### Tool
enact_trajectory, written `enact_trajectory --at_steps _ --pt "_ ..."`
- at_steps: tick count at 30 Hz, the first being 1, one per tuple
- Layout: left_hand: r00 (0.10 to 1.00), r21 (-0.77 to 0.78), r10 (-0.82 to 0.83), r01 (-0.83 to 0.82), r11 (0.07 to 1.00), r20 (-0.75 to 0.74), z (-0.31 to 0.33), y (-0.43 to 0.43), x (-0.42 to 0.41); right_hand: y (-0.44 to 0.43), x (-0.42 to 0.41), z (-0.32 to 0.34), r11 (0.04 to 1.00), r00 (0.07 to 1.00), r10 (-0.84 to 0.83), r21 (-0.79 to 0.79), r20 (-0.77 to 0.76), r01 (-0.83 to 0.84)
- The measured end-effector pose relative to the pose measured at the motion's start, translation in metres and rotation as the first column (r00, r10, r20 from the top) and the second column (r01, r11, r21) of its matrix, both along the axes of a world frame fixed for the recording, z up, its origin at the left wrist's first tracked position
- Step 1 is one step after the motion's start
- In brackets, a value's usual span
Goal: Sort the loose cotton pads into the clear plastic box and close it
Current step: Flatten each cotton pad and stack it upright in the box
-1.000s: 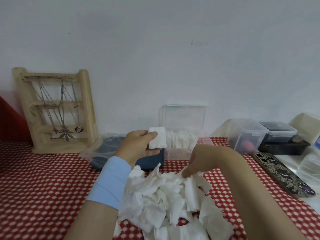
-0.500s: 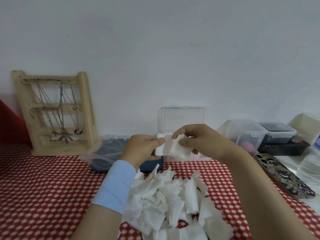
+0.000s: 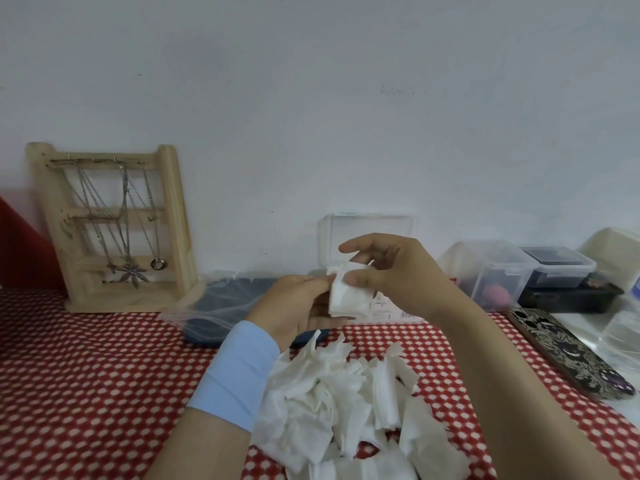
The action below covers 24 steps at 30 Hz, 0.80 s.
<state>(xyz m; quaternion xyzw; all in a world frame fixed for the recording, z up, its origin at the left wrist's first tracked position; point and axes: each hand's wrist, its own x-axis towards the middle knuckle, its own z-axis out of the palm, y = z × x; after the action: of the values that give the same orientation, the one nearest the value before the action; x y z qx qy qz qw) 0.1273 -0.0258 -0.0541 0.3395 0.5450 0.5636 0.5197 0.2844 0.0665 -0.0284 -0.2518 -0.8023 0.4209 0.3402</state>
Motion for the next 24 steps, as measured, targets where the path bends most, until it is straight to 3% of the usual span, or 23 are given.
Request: enact_trajectory --at_steps 4,8,14,18,20,22,24 --pt "0.996 0.025 -0.041 0.039 0.999 0.074 0.002 -0.001 0.001 0.002 -0.003 -0.006 0.995 0.995 -0.066 0.073 0.07 0.061" --pt "0.99 0.041 -0.135 0.137 0.99 -0.049 0.001 -0.004 -0.003 0.005 -0.004 -0.009 0.981 0.986 -0.147 0.138 0.083 0.135" --pt "0.977 0.049 -0.161 0.169 0.984 -0.141 0.001 -0.006 -0.005 -0.001 0.001 -0.002 0.981 0.98 -0.07 -0.166 0.185 0.102" --pt "0.981 0.072 -0.179 0.184 0.98 -0.08 0.003 -0.006 -0.002 -0.002 0.003 -0.002 0.982 0.99 -0.046 -0.174 0.135 0.069" --pt "0.992 0.076 -0.111 0.116 0.99 -0.061 0.003 -0.004 0.0 0.001 0.003 -0.001 0.984 0.986 -0.088 -0.144 0.141 0.109" --pt "0.997 0.056 0.002 0.002 0.998 -0.074 0.001 -0.002 -0.001 0.003 0.006 0.003 0.981 0.949 -0.165 -0.056 0.267 0.187" --pt "0.989 0.024 0.104 -0.102 0.994 -0.103 -0.002 0.001 -0.004 0.006 0.013 0.007 0.978 0.821 -0.198 0.055 0.535 0.2"
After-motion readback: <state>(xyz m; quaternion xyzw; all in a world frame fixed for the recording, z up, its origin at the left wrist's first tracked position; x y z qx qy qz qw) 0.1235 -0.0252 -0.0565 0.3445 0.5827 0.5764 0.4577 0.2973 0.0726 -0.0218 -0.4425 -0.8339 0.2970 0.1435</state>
